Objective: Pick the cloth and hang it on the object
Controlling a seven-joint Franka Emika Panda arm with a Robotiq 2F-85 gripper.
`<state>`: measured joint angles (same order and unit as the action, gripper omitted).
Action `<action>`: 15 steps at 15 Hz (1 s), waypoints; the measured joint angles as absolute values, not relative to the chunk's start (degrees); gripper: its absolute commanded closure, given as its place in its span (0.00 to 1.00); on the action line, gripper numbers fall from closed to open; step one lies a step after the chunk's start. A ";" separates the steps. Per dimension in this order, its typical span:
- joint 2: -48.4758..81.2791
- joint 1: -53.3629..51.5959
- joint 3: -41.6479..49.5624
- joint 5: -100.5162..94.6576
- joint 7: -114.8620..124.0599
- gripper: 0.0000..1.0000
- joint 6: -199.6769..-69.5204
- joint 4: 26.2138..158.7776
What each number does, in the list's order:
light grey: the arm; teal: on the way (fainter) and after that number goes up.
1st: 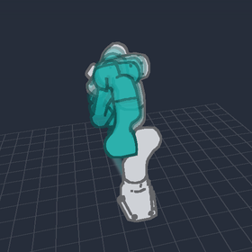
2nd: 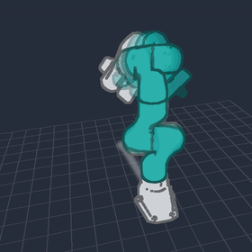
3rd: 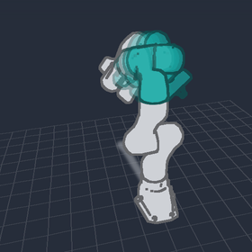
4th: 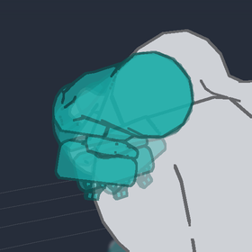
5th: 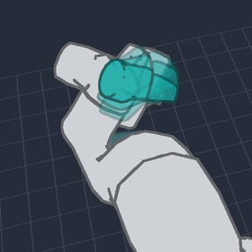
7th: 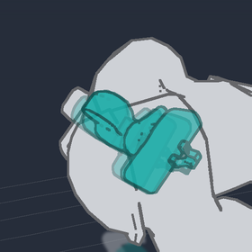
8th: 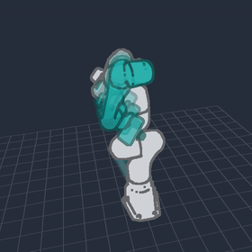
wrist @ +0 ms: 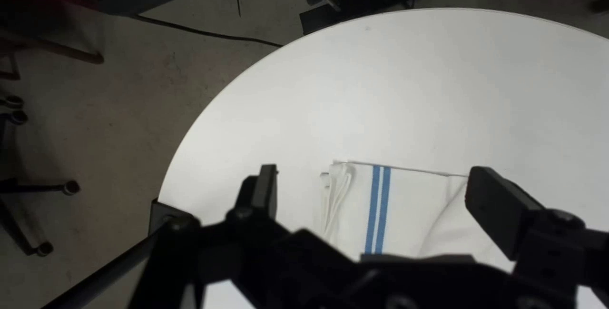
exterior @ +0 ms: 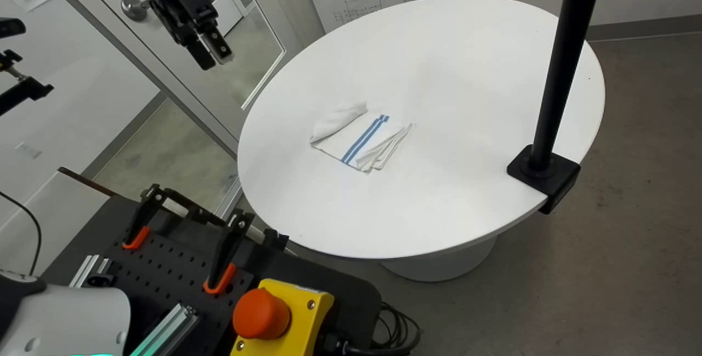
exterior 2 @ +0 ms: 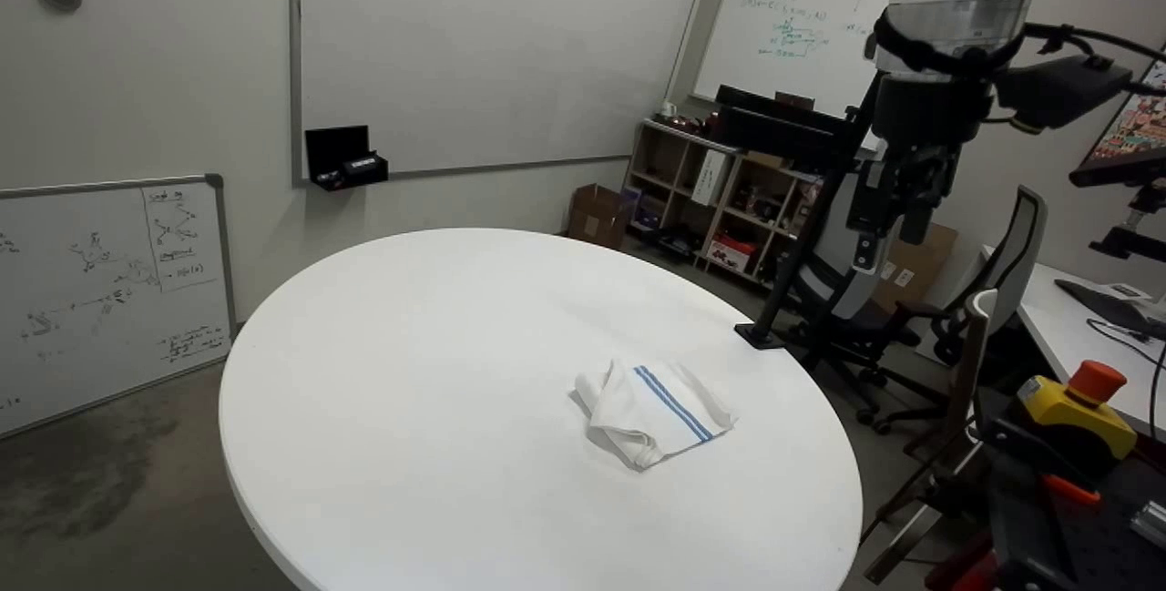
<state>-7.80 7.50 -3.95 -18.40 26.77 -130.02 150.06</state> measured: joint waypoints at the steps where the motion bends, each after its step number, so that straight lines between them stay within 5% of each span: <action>1: -6.92 7.68 -2.81 -19.30 26.57 0.00 -130.60 150.09; 15: -1.52 8.67 3.78 -19.96 21.16 0.03 -135.78 149.14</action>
